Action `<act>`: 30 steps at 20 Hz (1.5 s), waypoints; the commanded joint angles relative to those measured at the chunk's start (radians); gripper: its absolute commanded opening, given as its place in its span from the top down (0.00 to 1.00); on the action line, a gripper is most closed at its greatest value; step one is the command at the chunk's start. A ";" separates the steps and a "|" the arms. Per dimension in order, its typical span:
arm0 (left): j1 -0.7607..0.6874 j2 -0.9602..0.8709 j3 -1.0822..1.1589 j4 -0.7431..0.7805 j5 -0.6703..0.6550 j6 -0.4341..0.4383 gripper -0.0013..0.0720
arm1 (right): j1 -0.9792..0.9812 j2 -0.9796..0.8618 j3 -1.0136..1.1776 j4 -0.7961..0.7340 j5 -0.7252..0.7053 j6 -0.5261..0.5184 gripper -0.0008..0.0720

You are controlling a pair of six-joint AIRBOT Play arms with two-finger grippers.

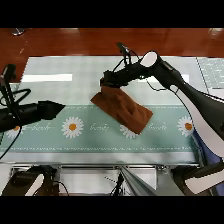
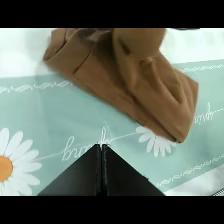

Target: Fold the shirts.

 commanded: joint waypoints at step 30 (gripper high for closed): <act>0.002 -0.170 -0.111 -0.037 0.152 -0.011 0.93 | -0.386 0.564 -1.167 0.238 -0.267 -0.026 0.13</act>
